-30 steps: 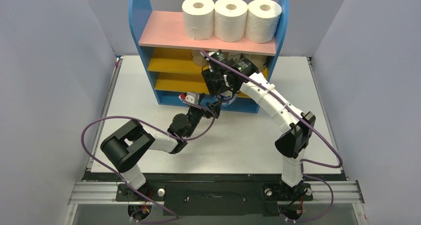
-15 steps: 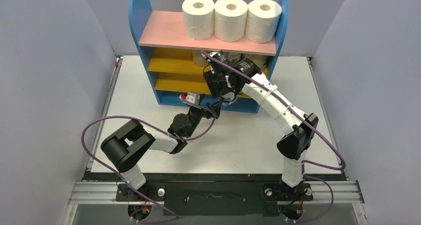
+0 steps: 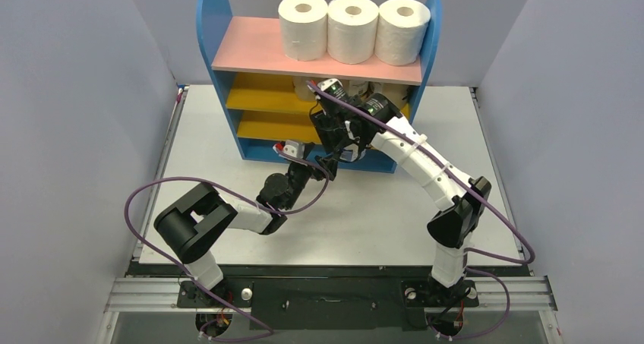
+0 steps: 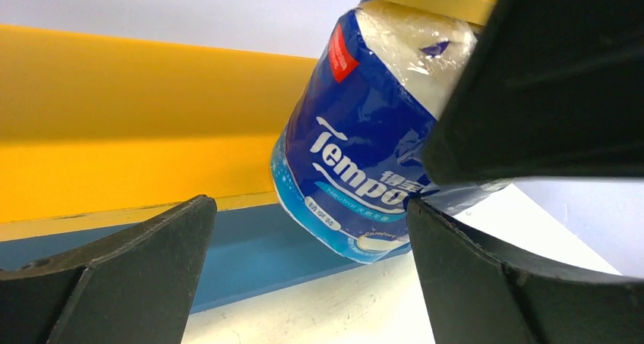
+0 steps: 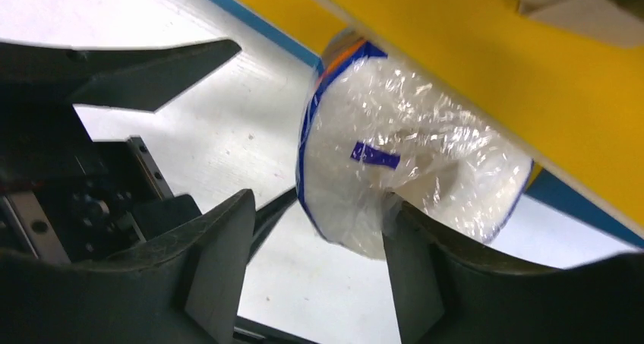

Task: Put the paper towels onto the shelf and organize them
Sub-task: Place the paper towel on the shelf.

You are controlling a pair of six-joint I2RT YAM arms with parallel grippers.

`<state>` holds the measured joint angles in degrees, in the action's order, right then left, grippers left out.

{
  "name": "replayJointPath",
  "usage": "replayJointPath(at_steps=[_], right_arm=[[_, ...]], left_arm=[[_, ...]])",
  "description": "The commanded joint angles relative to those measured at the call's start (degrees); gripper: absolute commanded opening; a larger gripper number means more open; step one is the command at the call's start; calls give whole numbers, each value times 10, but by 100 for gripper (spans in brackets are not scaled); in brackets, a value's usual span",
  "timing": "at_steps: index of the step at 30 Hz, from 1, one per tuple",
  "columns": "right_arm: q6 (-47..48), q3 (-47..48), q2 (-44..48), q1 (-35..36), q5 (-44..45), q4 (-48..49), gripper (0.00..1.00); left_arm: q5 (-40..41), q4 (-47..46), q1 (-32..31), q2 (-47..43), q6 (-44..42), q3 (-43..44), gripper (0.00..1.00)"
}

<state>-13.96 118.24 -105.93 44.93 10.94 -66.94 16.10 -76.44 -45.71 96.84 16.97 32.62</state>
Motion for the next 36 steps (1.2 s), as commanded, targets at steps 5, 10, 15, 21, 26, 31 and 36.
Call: replayJointPath(at_steps=[5, 10, 15, 21, 26, 31, 36], right_arm=[[-2, 31, 103, 7, 76, 114, 58], [-3, 21, 111, 9, 79, 116, 58], [-3, 15, 120, 8, 79, 117, 58], [-4, -36, 160, 12, 80, 136, 57], [-6, -138, 257, 12, 90, 200, 56], [-5, -359, 397, 12, 105, 337, 52], [-2, -589, 554, 11, 128, 560, 50]], left_arm=[[0, -51, 1, 1, 9, 30, 96], [-1, -52, 1, 5, 10, 35, 96], [-3, -52, 1, 6, 9, 37, 96], [-1, -48, 1, 6, 7, 42, 96], [1, -41, 1, 1, 4, 47, 96], [4, -35, 2, -3, 2, 48, 96], [6, -30, 2, -9, 2, 46, 96]])
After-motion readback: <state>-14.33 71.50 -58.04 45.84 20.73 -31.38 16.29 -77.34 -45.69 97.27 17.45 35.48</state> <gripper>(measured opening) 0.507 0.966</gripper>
